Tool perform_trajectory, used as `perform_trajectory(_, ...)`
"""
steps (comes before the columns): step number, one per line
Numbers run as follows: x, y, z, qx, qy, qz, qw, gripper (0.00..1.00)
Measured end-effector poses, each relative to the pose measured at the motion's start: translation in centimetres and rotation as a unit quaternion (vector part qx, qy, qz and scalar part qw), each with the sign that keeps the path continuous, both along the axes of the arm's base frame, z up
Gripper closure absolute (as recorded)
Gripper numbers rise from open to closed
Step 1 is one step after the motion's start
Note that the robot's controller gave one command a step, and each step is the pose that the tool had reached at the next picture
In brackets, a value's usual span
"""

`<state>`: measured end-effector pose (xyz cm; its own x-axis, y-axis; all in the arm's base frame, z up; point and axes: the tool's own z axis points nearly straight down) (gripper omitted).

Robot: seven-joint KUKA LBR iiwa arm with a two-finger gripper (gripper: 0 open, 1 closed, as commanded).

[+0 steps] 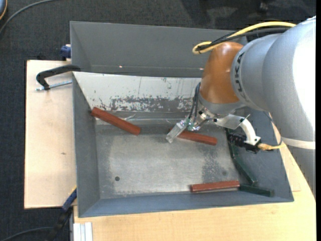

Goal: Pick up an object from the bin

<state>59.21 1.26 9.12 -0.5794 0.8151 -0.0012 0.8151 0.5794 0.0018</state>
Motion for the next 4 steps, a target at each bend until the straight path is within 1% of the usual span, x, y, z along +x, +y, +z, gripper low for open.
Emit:
perform_trajectory(1,0.0,0.0,0.1,0.0,-0.0005,0.001,1.0,1.0)
perform_trajectory(2,-2.5,-1.9,8.4,0.0,-0.0042,-0.007,1.0,1.0)
perform_trajectory(3,-7.9,-8.3,9.4,0.0,0.0016,-0.181,0.9834,1.0)
perform_trajectory(4,-7.0,-7.8,13.3,0.0,-0.0026,-0.182,0.9833,1.0)
